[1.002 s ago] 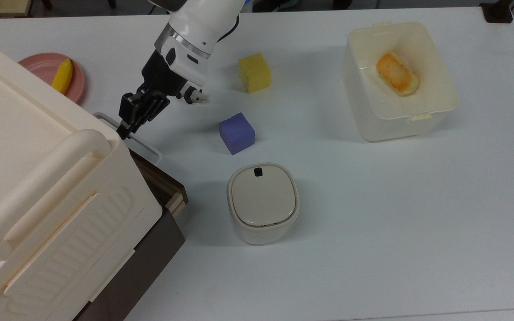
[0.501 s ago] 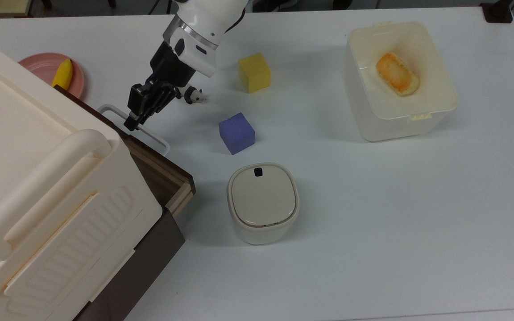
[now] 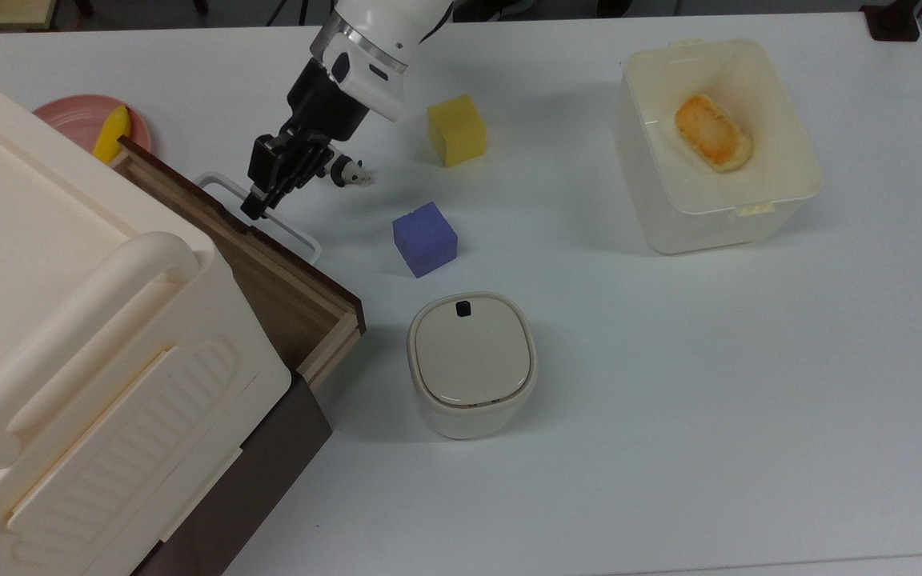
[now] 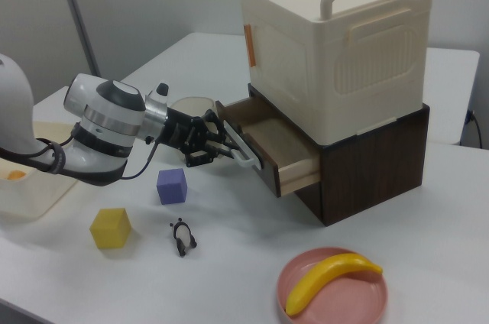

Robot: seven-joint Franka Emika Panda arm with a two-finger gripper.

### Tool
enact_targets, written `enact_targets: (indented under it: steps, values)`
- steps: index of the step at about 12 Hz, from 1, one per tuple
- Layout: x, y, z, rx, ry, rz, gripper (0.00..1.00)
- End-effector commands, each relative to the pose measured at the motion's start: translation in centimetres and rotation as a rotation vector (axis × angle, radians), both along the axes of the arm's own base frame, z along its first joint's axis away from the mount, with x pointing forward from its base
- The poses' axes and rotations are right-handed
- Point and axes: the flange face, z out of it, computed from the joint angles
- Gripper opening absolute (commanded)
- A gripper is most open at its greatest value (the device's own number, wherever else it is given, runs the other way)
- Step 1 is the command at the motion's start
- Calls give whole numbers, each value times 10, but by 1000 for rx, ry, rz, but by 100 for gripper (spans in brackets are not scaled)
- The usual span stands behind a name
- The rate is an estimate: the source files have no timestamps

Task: Slide the drawer open
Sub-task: 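Pull the handle outward, sliding the brown drawer out of the unit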

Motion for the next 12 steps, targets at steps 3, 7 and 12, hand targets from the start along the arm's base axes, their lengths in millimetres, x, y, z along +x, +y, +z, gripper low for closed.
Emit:
enact_targets:
  steps: [3,7,12]
  values:
    - [-24,36,16,-16,-22,58,0]
    - [-23,37,17,-4,-41,34,48]
    - [-22,39,16,-3,-41,37,55]
